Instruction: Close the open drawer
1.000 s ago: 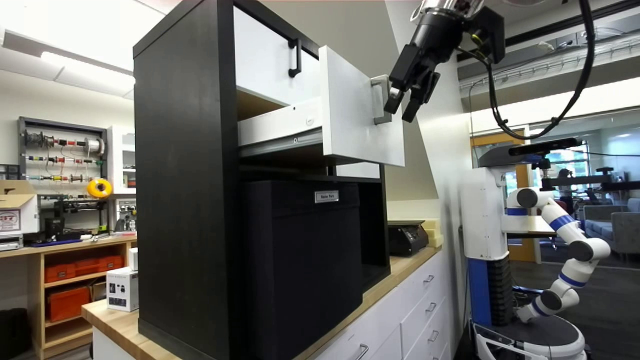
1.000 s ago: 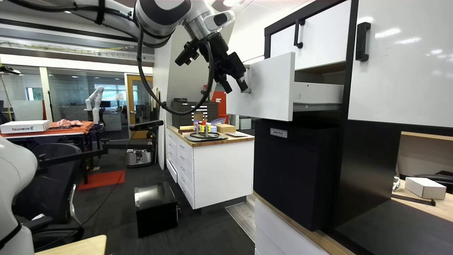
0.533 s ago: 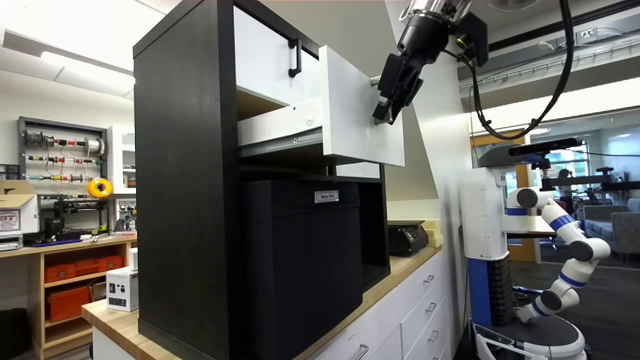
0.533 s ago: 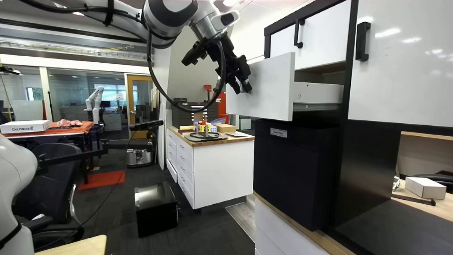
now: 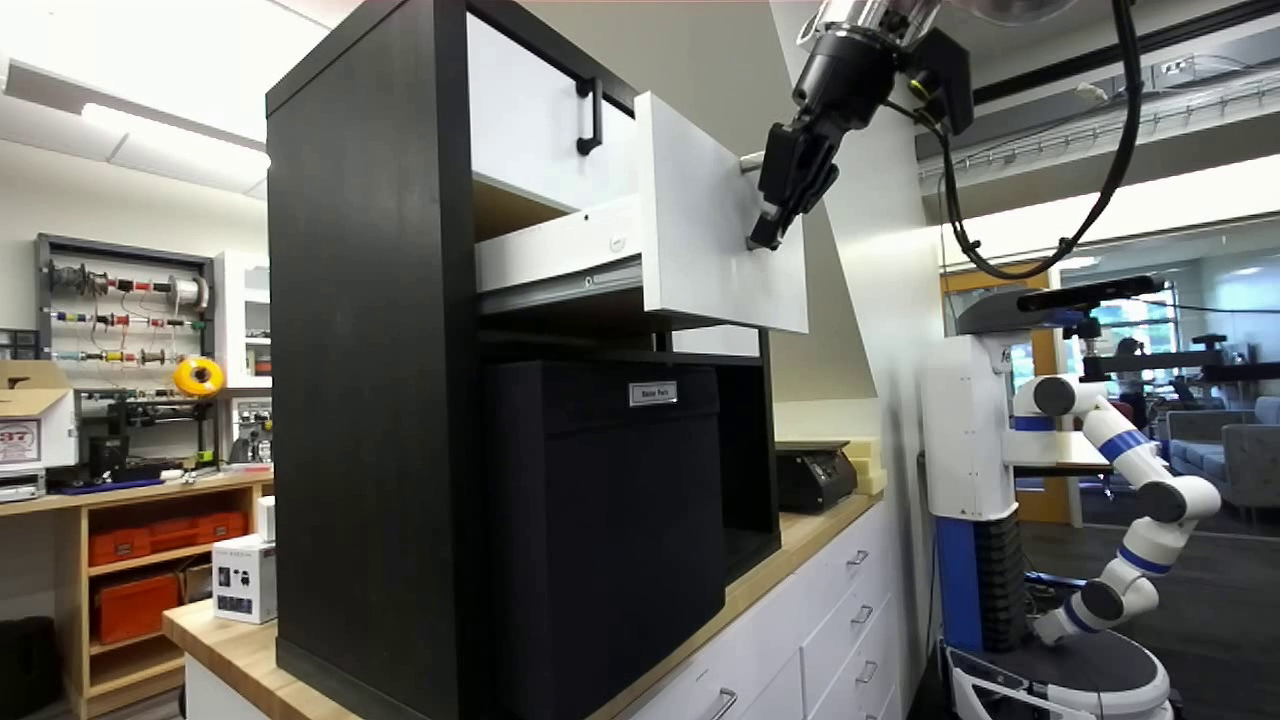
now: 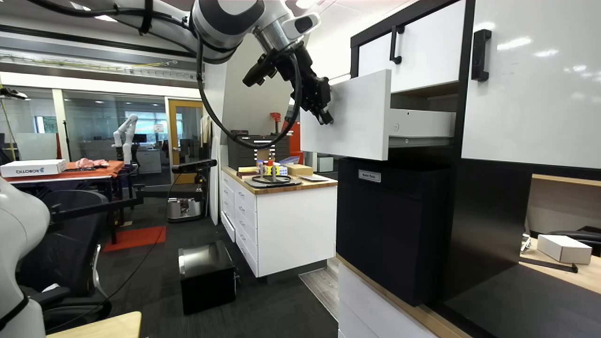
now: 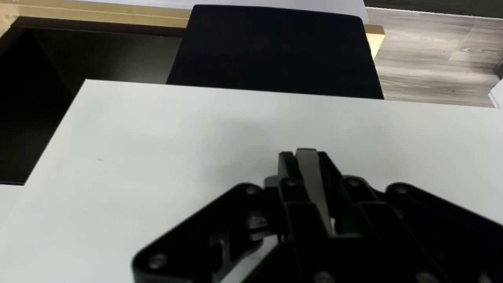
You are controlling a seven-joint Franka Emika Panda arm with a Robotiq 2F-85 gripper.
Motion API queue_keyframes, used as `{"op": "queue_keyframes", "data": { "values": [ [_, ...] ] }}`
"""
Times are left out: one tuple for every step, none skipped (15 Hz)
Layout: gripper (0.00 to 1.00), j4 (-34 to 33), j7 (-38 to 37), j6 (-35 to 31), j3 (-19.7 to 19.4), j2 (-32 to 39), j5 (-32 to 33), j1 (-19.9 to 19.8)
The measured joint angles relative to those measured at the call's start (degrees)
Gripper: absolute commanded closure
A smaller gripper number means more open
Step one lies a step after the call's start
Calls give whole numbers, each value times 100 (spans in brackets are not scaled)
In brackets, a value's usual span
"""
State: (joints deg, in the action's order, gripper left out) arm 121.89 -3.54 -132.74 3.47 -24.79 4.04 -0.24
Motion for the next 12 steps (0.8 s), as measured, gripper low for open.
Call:
{"op": "queue_keyframes", "data": {
  "values": [
    [93, -16, 0, 0, -2, 17, 0, 0],
    [93, -44, 0, 0, -2, 48, 0, 0],
    [93, -93, 0, 0, -3, 99, 0, -2],
    [93, -169, 0, 0, -9, 180, 0, -3],
    [93, -276, 0, 0, -18, 292, 0, -3],
    [93, -409, 1, 1, -27, 428, 0, -4],
    [93, -577, 6, 2, -39, 601, 0, -4],
    [93, -768, 11, 2, -51, 798, 0, -4],
    [93, -994, 14, 2, -59, 1023, 0, -3],
    [93, -1228, 15, 2, -65, 1252, 0, -3],
    [93, -1476, 18, 2, -72, 1487, -2, -2],
    [93, -1719, 22, 4, -78, 1717, -4, -2]
  ]
}}
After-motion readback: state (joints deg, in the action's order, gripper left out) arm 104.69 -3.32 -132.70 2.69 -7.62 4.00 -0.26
